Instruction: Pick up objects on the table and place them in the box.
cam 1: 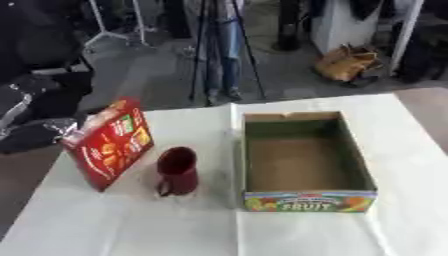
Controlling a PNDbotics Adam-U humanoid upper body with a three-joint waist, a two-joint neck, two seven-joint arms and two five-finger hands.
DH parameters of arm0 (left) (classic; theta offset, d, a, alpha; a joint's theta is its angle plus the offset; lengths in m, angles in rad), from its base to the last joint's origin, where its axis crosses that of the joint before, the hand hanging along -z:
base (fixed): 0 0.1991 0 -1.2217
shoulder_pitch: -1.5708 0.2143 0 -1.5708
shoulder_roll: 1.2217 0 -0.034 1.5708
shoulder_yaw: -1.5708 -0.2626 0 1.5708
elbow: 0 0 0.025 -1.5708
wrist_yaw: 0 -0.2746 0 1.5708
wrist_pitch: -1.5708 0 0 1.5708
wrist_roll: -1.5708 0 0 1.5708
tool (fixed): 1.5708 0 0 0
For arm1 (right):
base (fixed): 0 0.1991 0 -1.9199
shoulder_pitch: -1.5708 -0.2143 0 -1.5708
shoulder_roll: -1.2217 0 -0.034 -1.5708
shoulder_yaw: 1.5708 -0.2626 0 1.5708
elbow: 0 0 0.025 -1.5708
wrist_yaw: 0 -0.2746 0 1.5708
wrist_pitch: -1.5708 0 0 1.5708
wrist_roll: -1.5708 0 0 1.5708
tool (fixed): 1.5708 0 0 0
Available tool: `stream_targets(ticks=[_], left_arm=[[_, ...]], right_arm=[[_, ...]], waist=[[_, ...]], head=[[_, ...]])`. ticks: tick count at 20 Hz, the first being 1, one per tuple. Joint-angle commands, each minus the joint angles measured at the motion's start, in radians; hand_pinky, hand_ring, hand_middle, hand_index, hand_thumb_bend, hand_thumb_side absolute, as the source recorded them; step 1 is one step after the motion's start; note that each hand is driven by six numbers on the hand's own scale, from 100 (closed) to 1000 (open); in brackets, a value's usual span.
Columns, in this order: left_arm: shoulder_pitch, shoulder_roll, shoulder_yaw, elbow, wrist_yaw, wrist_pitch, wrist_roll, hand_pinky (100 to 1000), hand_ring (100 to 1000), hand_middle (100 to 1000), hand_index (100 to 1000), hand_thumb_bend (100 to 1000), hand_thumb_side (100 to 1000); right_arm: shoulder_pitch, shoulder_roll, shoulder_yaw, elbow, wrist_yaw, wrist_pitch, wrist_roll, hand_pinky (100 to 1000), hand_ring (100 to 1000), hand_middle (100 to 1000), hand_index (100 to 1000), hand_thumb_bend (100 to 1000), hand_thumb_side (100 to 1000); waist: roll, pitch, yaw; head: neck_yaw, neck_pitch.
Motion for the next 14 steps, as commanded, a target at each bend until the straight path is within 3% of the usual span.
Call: stream_targets(ticks=[1,4,5,8,9,14], left_arm=[[-0.029,0.042,-0.002,0.0,0.099,0.065,0.008,1000,1000,1000,1000,533,922],[-0.036,0.046,-0.013,0.008,0.127,0.078,0.001,1000,1000,1000,1000,584,935],[-0.039,0.046,-0.017,0.014,0.132,0.078,-0.009,1000,1000,1000,1000,701,957],[-0.053,0.044,-0.029,0.052,0.135,0.073,-0.065,1000,1000,1000,1000,756,966],[-0.058,0.043,-0.03,0.063,0.131,0.07,-0.082,1000,1000,1000,1000,816,970],[-0.096,0.038,-0.042,0.144,0.074,0.048,-0.181,1000,1000,1000,1000,870,941]], right_arm=[[-0.013,-0.005,0.004,-0.017,0.005,0.003,0.004,962,916,889,893,100,1000],[-0.014,-0.005,0.005,-0.017,0.004,0.005,0.004,961,916,889,892,100,1000],[-0.014,-0.004,0.005,-0.017,0.004,0.005,0.004,962,915,888,889,100,1000],[-0.013,-0.002,0.007,-0.017,0.002,0.007,0.006,962,915,887,887,100,1000],[-0.013,-0.002,0.008,-0.017,0.001,0.007,0.006,963,914,886,885,100,1000],[-0.01,0.002,0.009,-0.017,-0.001,0.011,0.006,963,913,884,881,100,1000]], waist=[[-0.001,-0.018,-0.002],[0.0,-0.018,-0.005],[0.001,-0.018,-0.005],[0.002,-0.019,-0.006],[0.003,-0.019,-0.006],[0.006,-0.021,-0.008]], head=[[0.009,-0.012],[0.011,-0.016],[0.012,-0.018],[0.013,-0.021],[0.013,-0.021],[0.013,-0.022]])
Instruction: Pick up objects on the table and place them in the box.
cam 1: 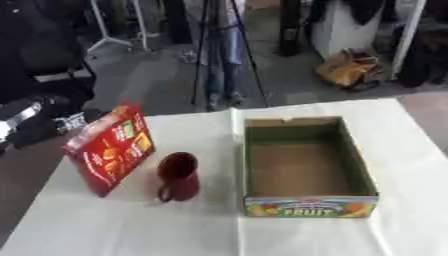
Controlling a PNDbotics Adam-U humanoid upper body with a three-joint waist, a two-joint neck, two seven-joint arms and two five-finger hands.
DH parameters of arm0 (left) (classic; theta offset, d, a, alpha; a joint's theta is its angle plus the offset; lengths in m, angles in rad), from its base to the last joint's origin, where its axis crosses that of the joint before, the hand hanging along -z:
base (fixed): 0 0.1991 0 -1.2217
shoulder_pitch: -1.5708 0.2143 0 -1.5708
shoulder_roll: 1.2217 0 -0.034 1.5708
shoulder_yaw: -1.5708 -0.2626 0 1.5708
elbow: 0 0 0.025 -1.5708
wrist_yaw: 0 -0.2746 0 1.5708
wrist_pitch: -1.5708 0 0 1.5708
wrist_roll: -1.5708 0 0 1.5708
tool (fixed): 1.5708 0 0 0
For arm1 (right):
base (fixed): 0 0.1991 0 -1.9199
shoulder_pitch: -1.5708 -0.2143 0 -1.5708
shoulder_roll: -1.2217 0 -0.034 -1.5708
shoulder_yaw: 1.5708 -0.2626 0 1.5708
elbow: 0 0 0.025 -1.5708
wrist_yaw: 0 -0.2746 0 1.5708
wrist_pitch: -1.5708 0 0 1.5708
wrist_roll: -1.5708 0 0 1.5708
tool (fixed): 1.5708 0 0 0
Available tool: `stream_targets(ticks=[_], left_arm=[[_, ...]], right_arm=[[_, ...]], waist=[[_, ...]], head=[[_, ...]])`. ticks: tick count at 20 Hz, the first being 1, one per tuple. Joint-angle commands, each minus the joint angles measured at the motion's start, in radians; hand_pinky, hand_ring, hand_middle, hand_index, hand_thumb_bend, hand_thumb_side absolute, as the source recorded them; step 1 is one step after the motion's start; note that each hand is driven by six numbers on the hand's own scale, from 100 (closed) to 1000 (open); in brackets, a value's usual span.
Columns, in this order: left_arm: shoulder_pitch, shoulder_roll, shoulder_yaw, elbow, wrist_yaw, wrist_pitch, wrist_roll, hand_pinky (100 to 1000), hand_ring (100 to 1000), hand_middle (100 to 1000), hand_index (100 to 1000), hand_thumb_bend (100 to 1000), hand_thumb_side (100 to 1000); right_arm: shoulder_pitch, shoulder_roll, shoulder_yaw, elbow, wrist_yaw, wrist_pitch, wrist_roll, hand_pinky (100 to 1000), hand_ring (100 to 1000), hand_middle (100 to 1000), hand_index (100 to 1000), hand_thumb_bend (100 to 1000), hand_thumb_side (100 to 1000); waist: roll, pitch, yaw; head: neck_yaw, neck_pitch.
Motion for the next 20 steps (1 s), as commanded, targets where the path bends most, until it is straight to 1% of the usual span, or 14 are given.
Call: stream_targets(ticks=[1,7,10,15,20], left_arm=[[-0.036,0.033,0.003,0.044,-0.061,-0.015,-0.053,1000,1000,1000,1000,873,932],[-0.063,0.018,0.013,0.127,-0.277,-0.063,-0.073,1000,1000,1000,1000,869,887],[-0.072,0.009,0.021,0.153,-0.362,-0.08,-0.082,1000,1000,1000,1000,868,888],[-0.084,-0.003,0.034,0.202,-0.442,-0.084,-0.08,1000,1000,1000,1000,866,884],[-0.094,-0.018,0.044,0.241,-0.444,-0.091,-0.088,1000,1000,1000,1000,873,896]], right_arm=[[-0.009,0.001,0.003,-0.017,-0.001,0.003,0.0,964,913,883,878,100,1000],[-0.008,0.005,0.005,-0.017,-0.005,0.004,0.001,964,912,881,874,100,1000],[-0.008,0.007,0.005,-0.017,-0.006,0.004,0.001,965,912,880,873,100,1000],[-0.01,0.009,0.005,-0.017,-0.007,0.006,0.0,965,911,880,873,100,1000],[-0.012,0.011,0.005,-0.017,-0.008,0.007,-0.003,965,911,879,871,100,1000]], waist=[[0.0,-0.02,-0.001],[0.001,-0.016,-0.005],[0.0,-0.014,-0.004],[-0.003,-0.01,-0.007],[-0.007,-0.007,-0.009]], head=[[0.005,-0.013],[0.006,-0.018],[0.007,-0.017],[0.011,-0.02],[0.016,-0.023]])
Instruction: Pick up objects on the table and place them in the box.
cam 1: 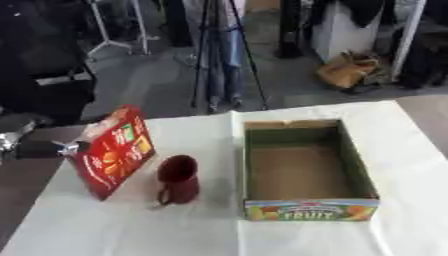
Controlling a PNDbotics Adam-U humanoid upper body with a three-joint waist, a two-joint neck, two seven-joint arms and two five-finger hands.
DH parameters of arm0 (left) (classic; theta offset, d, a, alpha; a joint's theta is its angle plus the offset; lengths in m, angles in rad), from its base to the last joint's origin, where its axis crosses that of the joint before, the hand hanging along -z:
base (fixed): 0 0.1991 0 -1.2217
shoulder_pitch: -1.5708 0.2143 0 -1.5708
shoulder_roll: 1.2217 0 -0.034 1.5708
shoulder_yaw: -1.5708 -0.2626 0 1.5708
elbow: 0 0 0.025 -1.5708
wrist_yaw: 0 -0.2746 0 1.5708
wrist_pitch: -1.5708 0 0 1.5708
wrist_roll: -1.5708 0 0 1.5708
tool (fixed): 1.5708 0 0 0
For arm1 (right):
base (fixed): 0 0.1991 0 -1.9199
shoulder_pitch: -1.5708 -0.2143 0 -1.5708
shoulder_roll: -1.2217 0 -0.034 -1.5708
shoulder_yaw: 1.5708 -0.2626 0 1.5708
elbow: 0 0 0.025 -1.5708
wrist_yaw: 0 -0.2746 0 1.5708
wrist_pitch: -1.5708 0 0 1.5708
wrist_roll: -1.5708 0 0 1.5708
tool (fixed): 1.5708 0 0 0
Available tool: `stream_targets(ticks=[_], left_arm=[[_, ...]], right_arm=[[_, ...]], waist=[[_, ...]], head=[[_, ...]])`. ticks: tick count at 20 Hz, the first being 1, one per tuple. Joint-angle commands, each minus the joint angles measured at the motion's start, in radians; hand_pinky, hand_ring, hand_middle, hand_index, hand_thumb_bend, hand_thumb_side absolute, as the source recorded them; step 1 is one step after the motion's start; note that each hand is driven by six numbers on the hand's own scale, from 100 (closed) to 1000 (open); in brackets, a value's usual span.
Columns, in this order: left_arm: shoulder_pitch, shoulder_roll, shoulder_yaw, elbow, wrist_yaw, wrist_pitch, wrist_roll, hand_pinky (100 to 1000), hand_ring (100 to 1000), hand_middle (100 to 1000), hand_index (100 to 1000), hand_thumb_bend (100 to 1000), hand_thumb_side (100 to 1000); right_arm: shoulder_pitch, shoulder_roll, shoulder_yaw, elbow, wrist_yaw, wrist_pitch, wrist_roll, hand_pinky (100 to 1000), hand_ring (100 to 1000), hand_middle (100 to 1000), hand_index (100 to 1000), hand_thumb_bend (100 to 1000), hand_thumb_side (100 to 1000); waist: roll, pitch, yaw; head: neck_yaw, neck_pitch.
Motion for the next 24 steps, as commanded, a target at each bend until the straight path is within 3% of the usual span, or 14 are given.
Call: stream_targets(ticks=[1,12,24], left_arm=[[-0.028,0.016,0.021,0.016,0.005,-0.008,-0.004,1000,1000,1000,1000,874,902],[-0.063,-0.01,0.039,0.098,0.126,-0.022,0.001,1000,1000,1000,1000,876,912],[-0.1,-0.031,0.051,0.208,0.118,-0.037,-0.003,1000,1000,1000,1000,891,911]], right_arm=[[-0.015,-0.004,0.0,-0.017,-0.006,0.002,-0.005,966,911,879,870,100,1000],[-0.019,0.0,0.002,-0.017,-0.008,0.005,-0.011,967,911,876,867,100,1000],[-0.029,0.002,0.008,-0.017,-0.011,0.003,-0.008,968,911,874,863,100,1000]], waist=[[-0.004,-0.015,-0.001],[-0.006,-0.009,-0.011],[-0.008,-0.002,-0.022]], head=[[0.006,-0.009],[0.016,-0.016],[0.03,-0.023]])
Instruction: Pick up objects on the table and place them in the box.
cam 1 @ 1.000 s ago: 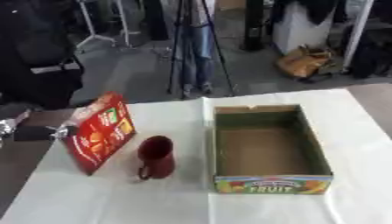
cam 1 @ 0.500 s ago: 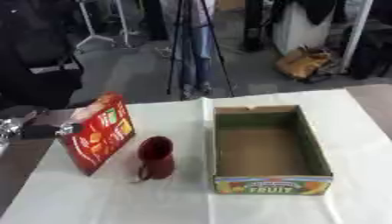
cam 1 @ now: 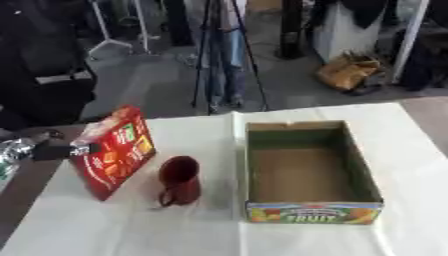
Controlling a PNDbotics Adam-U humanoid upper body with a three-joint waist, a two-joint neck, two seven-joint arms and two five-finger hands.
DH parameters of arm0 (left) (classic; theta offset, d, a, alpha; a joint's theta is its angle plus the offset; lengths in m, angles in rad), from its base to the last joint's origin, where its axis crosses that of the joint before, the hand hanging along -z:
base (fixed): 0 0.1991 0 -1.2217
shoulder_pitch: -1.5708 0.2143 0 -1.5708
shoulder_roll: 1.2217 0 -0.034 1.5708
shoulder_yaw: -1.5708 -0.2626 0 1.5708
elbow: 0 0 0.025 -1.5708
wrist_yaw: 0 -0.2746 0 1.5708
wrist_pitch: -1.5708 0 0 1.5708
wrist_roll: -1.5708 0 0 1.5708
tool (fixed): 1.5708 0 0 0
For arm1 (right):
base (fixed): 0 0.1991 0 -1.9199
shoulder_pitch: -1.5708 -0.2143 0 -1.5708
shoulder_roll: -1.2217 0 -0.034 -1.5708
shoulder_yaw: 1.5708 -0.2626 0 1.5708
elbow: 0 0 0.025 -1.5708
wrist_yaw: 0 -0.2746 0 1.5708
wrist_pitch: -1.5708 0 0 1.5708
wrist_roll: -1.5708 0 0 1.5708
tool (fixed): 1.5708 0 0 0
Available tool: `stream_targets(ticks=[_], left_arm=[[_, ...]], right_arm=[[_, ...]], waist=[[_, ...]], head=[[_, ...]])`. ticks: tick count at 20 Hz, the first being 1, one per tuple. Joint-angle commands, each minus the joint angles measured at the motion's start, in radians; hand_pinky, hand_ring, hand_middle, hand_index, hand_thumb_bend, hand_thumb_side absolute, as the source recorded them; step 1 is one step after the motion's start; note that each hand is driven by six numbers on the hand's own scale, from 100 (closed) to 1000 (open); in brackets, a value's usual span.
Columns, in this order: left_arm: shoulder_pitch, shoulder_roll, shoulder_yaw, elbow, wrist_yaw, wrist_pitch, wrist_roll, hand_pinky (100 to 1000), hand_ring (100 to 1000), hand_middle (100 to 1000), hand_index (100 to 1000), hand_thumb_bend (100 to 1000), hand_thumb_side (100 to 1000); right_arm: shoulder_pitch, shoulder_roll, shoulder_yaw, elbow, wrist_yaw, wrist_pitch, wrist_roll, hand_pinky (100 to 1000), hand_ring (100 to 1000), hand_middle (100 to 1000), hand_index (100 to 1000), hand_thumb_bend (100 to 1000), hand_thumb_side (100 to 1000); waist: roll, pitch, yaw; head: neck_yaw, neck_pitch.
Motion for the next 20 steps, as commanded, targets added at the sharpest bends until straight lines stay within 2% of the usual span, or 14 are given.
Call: stream_targets(ticks=[1,6,10,20], left_arm=[[-0.025,0.021,0.016,0.014,-0.013,-0.01,0.004,1000,1000,1000,1000,893,912],[-0.03,0.016,0.018,0.031,-0.025,-0.02,0.011,1000,1000,1000,1000,899,917],[-0.035,0.008,0.019,0.046,-0.024,-0.041,0.015,1000,1000,1000,1000,860,941],[-0.044,-0.005,0.032,0.088,-0.01,-0.078,0.045,1000,1000,1000,1000,829,955]], right_arm=[[-0.017,-0.007,0.001,-0.017,-0.005,-0.001,0.001,968,911,873,863,100,1000],[-0.018,-0.007,0.001,-0.017,-0.005,-0.001,0.001,969,911,873,861,100,1000],[-0.02,-0.007,0.002,-0.017,-0.007,-0.001,0.001,970,911,872,861,100,1000],[-0.02,-0.005,0.0,-0.017,-0.009,0.002,-0.002,972,912,872,860,100,1000]], waist=[[-0.003,-0.014,0.0],[-0.004,-0.011,-0.004],[-0.005,-0.008,-0.008],[-0.005,0.001,-0.017]], head=[[0.006,-0.012],[0.009,-0.017],[0.012,-0.023],[0.018,-0.028]])
